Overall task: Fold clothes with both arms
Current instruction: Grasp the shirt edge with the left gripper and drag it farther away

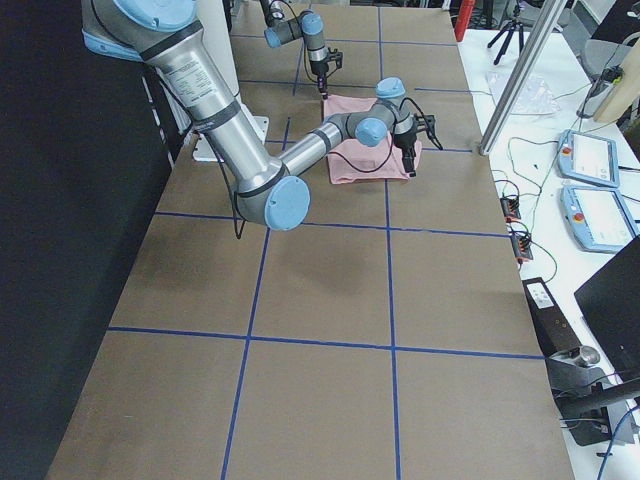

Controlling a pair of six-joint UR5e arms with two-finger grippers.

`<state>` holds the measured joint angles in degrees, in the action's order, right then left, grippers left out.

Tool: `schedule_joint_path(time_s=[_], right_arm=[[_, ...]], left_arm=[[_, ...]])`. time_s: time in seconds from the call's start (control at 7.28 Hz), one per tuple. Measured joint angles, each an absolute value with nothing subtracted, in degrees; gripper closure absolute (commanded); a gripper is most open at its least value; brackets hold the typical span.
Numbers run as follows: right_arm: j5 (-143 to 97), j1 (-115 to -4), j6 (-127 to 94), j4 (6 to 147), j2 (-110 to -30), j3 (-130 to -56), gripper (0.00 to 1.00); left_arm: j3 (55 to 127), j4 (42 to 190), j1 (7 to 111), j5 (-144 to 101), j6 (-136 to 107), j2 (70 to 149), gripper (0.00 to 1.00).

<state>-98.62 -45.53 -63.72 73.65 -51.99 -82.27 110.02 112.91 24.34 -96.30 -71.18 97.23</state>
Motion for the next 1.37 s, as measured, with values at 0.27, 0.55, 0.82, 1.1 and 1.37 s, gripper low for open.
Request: schedule_joint_path(time_s=[0.27,0.55,0.82,1.1,1.37], right_arm=[[-98.6,-45.5,-63.7,73.7,-52.2,-82.2,0.00],[-98.6,-45.4,-63.7,73.7,-52.2,-82.1,0.00],[-98.6,-45.3,-63.7,73.7,-52.2,-82.2,0.00],[-98.6,-45.3,-63.7,73.6,-52.2,-82.3,0.00],[-98.9,-45.3,-63.8,73.7,-52.1,-82.8,0.00]], left_arm=[[108.5,113.0,31.3,-96.3,-60.4,96.4,1.00],[98.9,113.2,41.2,-96.4,-48.5,102.6,1.00],[81.6,117.8,49.6,-96.3,-40.8,113.9,1.00],[58.7,127.9,54.5,-95.2,-36.1,127.5,1.00],[47.2,134.0,56.0,-94.1,-34.9,133.8,0.00]])
